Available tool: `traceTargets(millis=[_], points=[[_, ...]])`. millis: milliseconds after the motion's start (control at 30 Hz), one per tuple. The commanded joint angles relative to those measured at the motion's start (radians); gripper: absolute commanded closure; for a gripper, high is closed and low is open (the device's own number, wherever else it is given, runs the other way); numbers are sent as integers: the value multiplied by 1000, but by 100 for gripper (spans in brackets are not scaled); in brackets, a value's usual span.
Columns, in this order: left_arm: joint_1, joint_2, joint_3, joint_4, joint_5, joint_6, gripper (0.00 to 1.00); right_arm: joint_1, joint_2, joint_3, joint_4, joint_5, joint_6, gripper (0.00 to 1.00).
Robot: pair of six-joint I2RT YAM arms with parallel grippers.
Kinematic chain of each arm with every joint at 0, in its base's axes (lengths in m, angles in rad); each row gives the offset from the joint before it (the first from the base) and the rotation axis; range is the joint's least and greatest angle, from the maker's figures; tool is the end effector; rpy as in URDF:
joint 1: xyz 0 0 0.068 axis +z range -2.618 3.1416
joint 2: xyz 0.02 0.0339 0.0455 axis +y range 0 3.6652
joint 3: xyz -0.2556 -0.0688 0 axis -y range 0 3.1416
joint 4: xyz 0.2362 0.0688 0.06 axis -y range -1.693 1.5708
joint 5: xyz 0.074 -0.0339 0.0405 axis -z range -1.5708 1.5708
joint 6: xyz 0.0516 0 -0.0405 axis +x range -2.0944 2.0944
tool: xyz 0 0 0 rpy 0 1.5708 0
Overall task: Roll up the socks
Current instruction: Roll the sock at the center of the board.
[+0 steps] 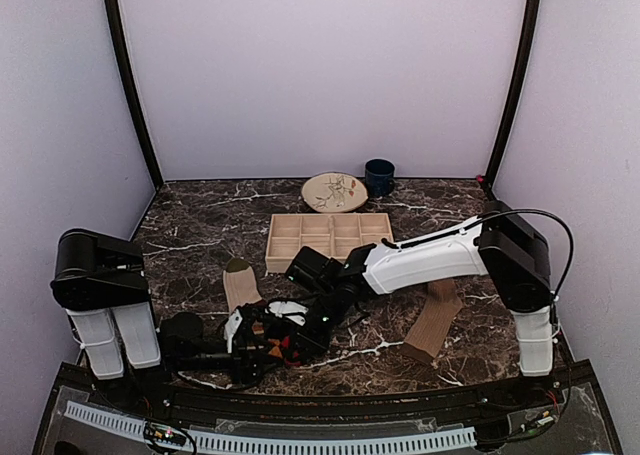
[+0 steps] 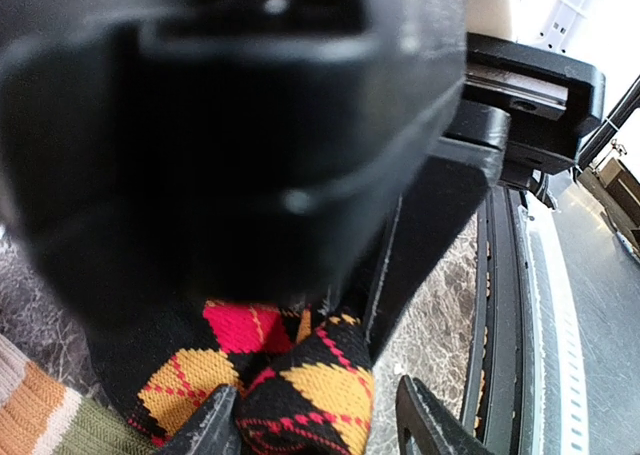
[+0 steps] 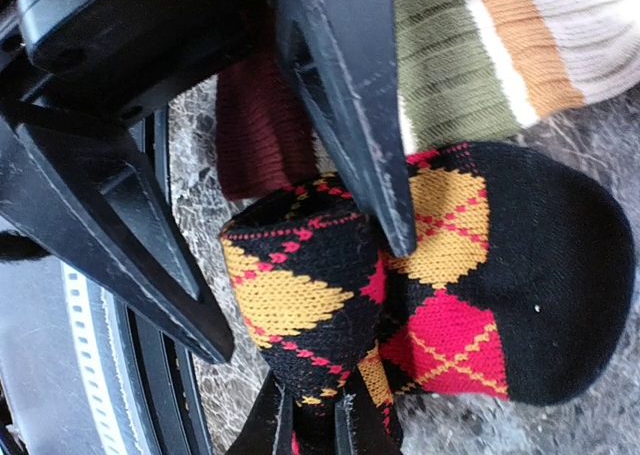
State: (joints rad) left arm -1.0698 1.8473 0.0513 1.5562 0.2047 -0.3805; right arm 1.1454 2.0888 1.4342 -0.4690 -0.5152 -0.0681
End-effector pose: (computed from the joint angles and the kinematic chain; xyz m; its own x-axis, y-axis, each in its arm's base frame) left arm 0.0948 -0.1949 0.0862 -0.4601 0.0831 -0.8840 0.8431 0.3532 -0.4056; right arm 0.1509 0.3948 0.1321 -0.3113 -0.8306 -0.4617 -0.9038 0.1088 0.4138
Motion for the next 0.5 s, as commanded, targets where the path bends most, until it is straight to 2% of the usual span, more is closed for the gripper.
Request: traceTargets(millis=[0,200,367,467], points=[[-4,41,-23,88,4,-18,45,-5,35,11,38,-69,11,98],[-5,104,-9,147,16,-30,47,-4,46,5,72,-127,23,96],[-5,114,6,133,32,-26,72,-4,50,-4,103,-138,35,92],[-5,119,11,130,33,-24,80,-4,58,-2,112,-142,40,90]])
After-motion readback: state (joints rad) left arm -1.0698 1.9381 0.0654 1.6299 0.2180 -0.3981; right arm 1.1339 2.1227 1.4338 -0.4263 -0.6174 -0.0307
